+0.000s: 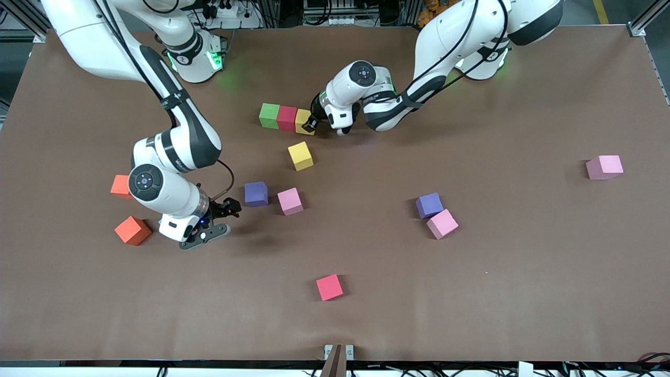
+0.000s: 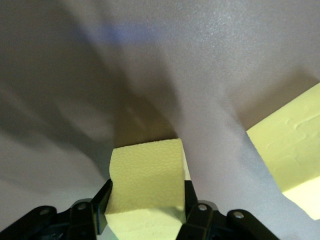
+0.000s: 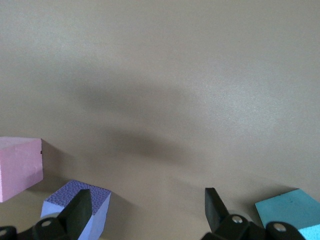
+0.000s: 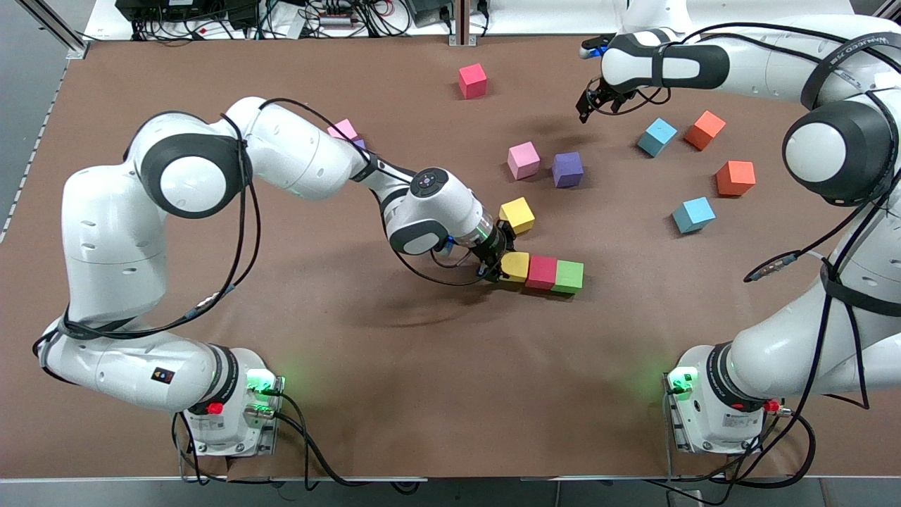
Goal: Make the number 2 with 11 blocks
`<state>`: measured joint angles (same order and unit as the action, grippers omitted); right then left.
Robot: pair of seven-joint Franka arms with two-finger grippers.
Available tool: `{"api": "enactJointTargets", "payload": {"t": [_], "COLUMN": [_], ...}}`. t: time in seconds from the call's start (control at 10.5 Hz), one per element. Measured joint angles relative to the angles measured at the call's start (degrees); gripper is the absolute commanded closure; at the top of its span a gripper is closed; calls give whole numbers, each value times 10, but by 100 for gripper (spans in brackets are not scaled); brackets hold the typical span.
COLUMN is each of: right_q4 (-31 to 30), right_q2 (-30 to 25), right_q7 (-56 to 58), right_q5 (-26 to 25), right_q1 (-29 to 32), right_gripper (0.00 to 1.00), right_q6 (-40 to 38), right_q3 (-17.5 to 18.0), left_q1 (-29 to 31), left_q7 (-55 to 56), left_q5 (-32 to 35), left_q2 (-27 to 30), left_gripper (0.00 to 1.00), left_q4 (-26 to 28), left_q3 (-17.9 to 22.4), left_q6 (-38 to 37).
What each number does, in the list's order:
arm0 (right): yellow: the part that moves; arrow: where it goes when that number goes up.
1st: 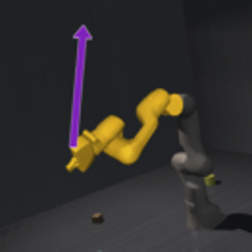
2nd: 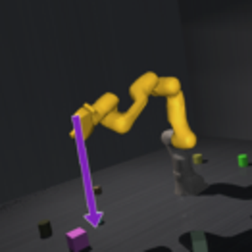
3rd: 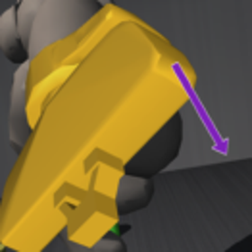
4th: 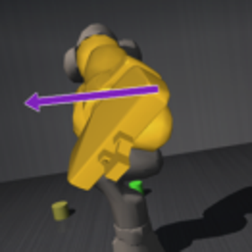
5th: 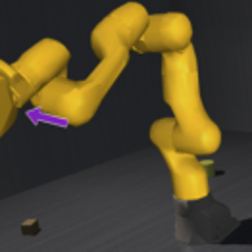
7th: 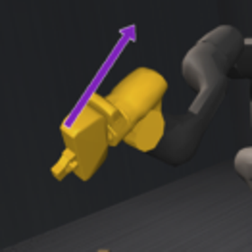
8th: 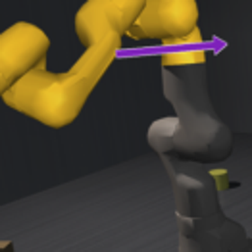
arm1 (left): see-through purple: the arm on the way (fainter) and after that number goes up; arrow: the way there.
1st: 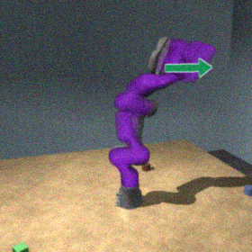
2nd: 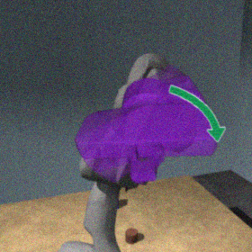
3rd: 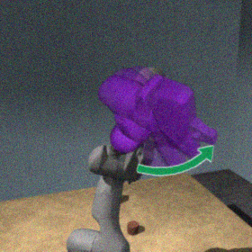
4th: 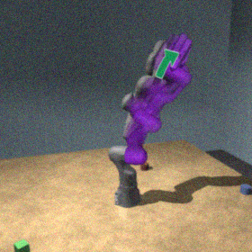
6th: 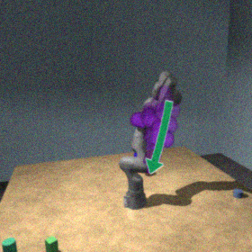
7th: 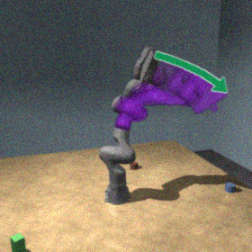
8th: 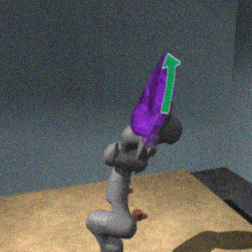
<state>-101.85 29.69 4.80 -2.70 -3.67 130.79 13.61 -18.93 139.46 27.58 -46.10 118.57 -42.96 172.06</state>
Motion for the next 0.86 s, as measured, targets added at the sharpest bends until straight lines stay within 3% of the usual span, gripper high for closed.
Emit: {"api": "enactJointTargets", "payload": {"t": [0.76, 0.86], "right_q4": [0, 0], "right_q2": [0, 0], "right_q7": [0, 0], "right_q5": [0, 0], "right_q1": [0, 0], "right_gripper": [0, 0], "right_q6": [0, 0], "right_q3": [0, 0], "left_q1": [-3, -3], "left_q7": [1, 2], "left_q5": [0, 0], "left_q2": [-3, -3], "left_gripper": [41, 28], "left_q4": [-2, -2], "left_q3": [0, 0], "left_q6": [0, 0]}}
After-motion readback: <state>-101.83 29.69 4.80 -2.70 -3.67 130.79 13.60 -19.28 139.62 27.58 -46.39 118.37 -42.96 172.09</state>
